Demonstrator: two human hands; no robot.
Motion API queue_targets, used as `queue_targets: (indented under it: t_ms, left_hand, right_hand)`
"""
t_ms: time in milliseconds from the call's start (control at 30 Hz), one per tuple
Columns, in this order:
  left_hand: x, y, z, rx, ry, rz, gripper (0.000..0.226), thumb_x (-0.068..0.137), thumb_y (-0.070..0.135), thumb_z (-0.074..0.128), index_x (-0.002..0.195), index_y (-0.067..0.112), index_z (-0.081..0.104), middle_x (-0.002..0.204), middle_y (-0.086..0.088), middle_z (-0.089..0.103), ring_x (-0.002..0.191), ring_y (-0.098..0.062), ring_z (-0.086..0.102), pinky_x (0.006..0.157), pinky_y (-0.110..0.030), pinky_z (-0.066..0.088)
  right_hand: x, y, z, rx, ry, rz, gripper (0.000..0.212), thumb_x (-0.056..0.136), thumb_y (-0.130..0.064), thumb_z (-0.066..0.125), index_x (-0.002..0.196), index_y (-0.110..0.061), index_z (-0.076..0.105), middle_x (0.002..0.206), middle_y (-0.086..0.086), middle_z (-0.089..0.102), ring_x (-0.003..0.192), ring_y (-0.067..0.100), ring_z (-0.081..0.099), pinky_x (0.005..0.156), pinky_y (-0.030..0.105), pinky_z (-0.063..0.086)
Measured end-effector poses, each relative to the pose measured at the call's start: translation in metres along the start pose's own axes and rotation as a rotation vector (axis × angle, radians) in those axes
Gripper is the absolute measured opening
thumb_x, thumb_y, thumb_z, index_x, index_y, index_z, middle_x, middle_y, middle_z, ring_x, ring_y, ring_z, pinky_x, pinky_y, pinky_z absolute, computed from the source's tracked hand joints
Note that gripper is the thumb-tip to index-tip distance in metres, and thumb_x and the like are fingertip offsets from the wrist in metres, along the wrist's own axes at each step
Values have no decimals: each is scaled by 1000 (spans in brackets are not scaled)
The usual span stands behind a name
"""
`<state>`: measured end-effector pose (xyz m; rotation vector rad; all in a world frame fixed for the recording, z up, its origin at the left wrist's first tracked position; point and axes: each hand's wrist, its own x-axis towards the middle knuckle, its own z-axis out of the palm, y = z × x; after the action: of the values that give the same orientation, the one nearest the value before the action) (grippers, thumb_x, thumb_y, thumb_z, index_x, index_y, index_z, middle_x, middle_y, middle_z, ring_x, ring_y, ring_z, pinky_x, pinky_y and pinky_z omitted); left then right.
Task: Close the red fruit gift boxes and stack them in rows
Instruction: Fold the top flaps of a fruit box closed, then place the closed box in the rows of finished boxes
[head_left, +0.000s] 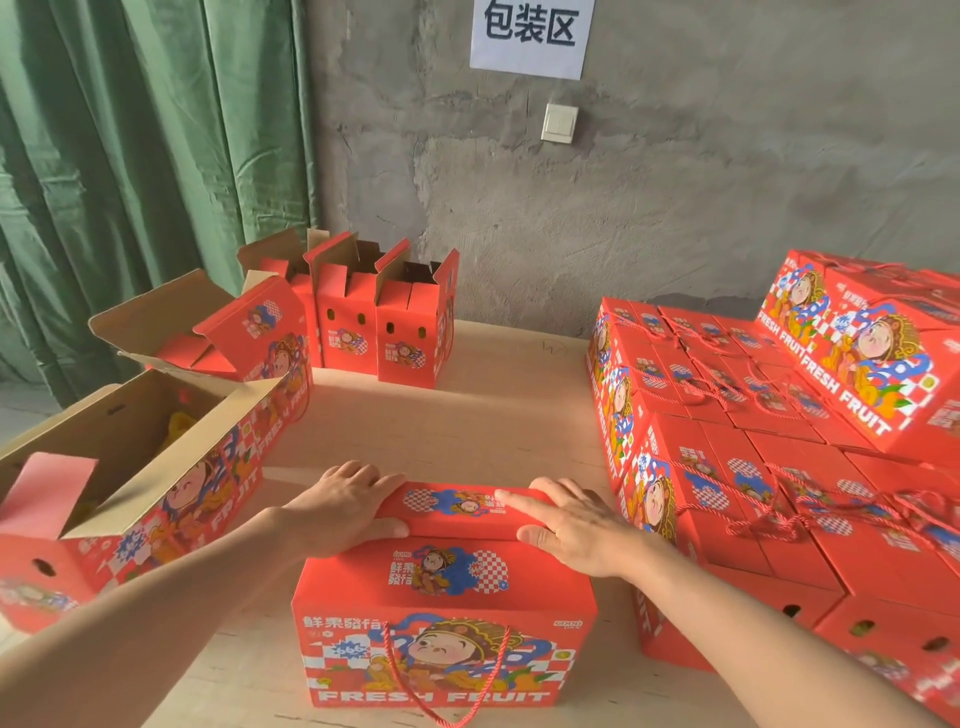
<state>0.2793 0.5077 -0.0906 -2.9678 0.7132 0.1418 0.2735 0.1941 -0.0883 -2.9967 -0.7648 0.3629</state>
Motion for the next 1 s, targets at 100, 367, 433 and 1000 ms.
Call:
queue_targets:
  t_ms: [100,367,433,1000]
  left_hand:
    - [-1,1,0,-43,6,-11,132,41,92,-25,150,27,12,136,0,39,131,-19,31,112,-33,22]
    - [1,0,3,-21,-18,-19,130,42,92,-25,151,28,6,136,0,36,129,-20,31,112,-36,24]
    - [2,0,2,-48,-43,-33,129,41,92,-25,150,32,4,135,0,35,130,-21,29,111,-38,25]
    - [-34,126,32,-215,152,-156,57,99,46,10,150,25,-7,153,10,-24,134,-10,-31,110,-40,-21]
  right_hand:
    - [-1,-1,0,36,-1,7,47,95,-61,18,139,-61,2,150,-4,17,139,18,13,113,44,17]
    - [0,0,4,59,10,-7,51,90,-65,15,139,-61,0,150,-6,13,139,16,9,114,43,13]
    - [-1,-1,5,52,12,-2,48,94,-62,16,139,-62,-1,152,-6,10,140,16,5,115,45,9]
    - [0,-10,23,375,356,90,41,98,-37,44,139,-37,44,136,-4,42,132,11,31,108,26,26]
